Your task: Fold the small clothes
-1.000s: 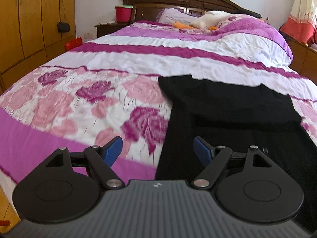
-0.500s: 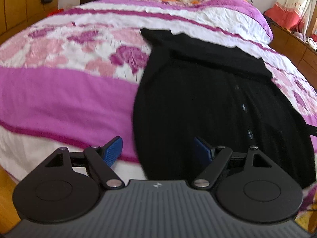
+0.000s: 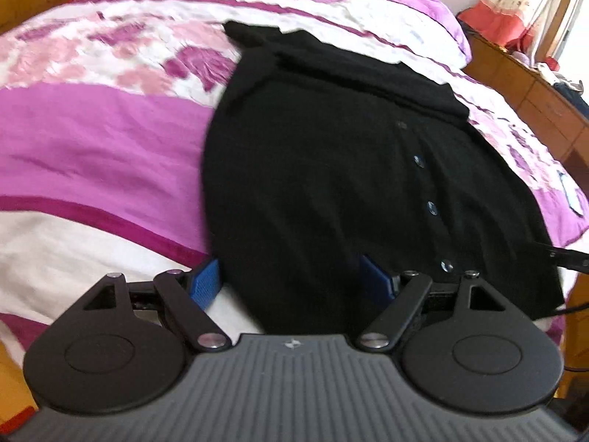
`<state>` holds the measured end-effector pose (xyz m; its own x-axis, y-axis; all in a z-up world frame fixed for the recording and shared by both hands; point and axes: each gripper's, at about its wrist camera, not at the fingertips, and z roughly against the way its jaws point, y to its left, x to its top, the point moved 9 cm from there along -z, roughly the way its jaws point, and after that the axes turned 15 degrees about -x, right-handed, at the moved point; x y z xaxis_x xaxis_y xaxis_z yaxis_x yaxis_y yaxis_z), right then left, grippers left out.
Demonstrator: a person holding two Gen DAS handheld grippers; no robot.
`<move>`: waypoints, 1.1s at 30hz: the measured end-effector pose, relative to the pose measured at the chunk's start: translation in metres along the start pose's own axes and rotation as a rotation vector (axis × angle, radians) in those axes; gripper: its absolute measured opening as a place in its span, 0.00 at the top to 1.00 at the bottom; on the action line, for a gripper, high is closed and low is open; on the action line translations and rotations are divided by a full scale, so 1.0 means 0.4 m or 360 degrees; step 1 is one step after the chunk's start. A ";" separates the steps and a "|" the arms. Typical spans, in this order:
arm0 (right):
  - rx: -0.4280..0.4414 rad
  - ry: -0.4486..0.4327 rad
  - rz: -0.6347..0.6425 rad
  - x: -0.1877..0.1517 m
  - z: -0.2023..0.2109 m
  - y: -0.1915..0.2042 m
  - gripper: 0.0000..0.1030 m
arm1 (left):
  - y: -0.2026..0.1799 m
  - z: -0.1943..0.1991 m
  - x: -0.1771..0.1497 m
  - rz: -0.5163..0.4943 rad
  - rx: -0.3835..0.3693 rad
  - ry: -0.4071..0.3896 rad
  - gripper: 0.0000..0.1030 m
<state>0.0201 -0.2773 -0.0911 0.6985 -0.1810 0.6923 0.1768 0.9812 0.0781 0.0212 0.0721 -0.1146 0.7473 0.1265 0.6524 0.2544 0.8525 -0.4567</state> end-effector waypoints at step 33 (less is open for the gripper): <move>0.0202 -0.0089 0.0058 -0.065 0.009 0.024 0.64 | -0.024 -0.057 -0.039 -0.0024 -0.0058 0.0038 0.47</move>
<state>0.0009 -0.2630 -0.1057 0.6626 -0.1443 0.7349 0.0604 0.9884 0.1396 0.0208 0.0503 -0.1341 0.7574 0.1011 0.6450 0.2878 0.8350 -0.4689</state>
